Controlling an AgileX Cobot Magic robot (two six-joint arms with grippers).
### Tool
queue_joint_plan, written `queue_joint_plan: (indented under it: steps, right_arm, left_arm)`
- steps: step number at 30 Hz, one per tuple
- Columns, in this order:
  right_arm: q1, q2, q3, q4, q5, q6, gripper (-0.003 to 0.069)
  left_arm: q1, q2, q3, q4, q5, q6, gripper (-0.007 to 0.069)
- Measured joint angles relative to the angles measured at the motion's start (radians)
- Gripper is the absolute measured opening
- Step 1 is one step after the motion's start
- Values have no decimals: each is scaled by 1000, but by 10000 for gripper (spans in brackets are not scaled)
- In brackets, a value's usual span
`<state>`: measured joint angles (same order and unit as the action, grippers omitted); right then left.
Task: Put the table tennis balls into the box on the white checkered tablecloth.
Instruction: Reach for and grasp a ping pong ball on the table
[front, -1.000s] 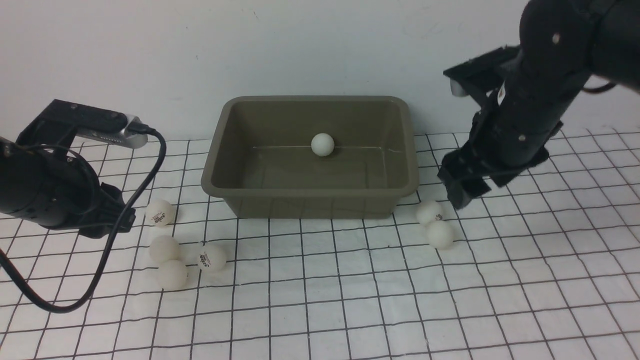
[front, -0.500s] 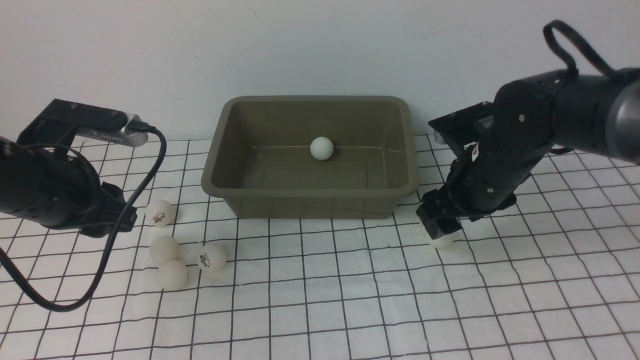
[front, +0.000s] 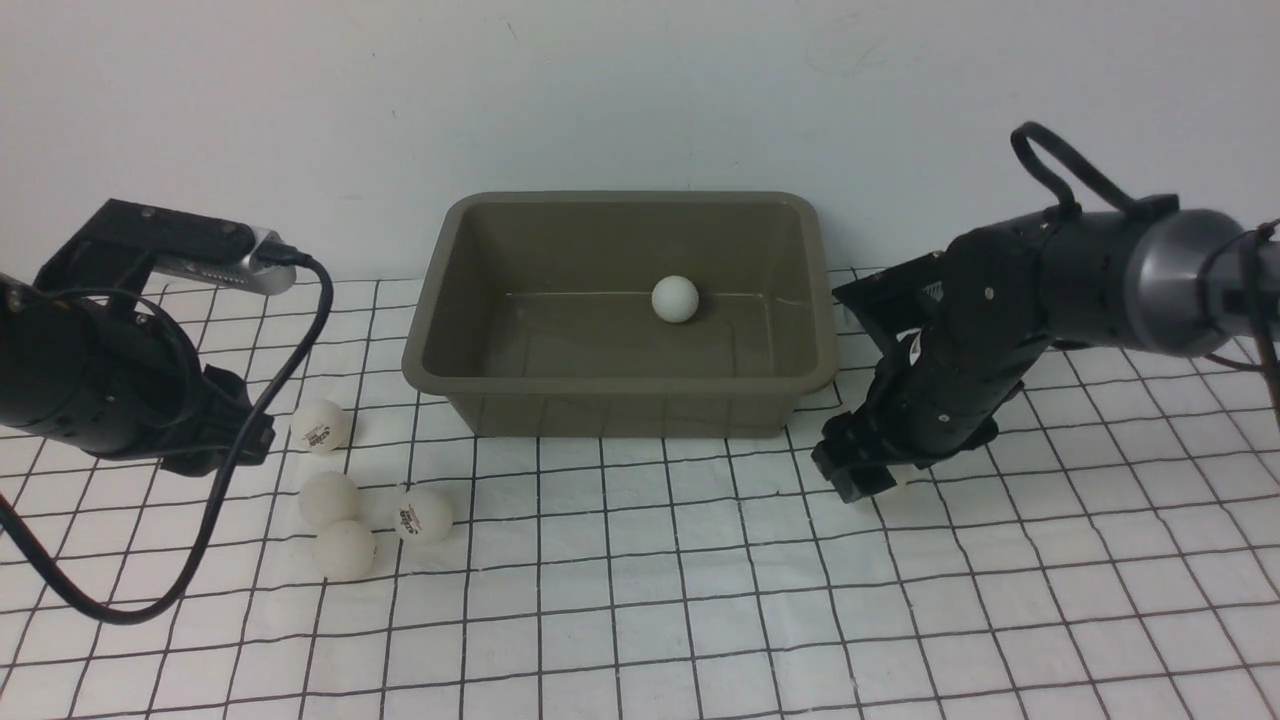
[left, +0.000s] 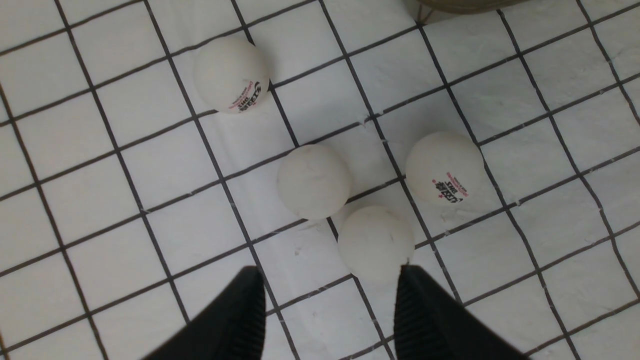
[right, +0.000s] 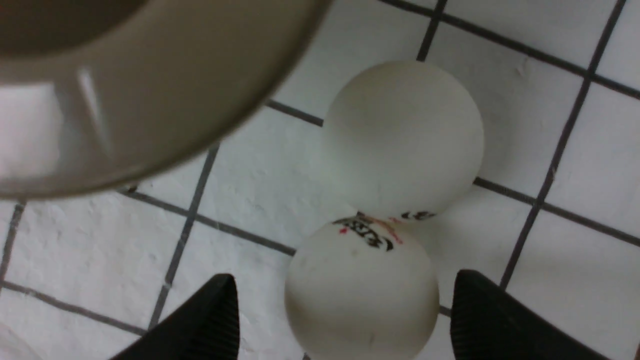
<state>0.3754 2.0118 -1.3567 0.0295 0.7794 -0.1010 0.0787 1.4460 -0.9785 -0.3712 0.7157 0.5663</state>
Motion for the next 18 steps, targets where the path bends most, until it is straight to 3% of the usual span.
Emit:
queue_joint_plan:
  steps: [6, 12, 18]
  right_arm:
    - [0, 22, 0, -3, -25, 5, 496]
    - [0, 24, -1, -19, -18, 24, 365]
    - [0, 23, -67, -29, 126, 25, 364]
  left_arm:
    - [0, 0, 0, 0, 8, 0, 324]
    - [0, 0, 0, 0, 10, 0, 324]
    - [0, 0, 0, 0, 10, 0, 324]
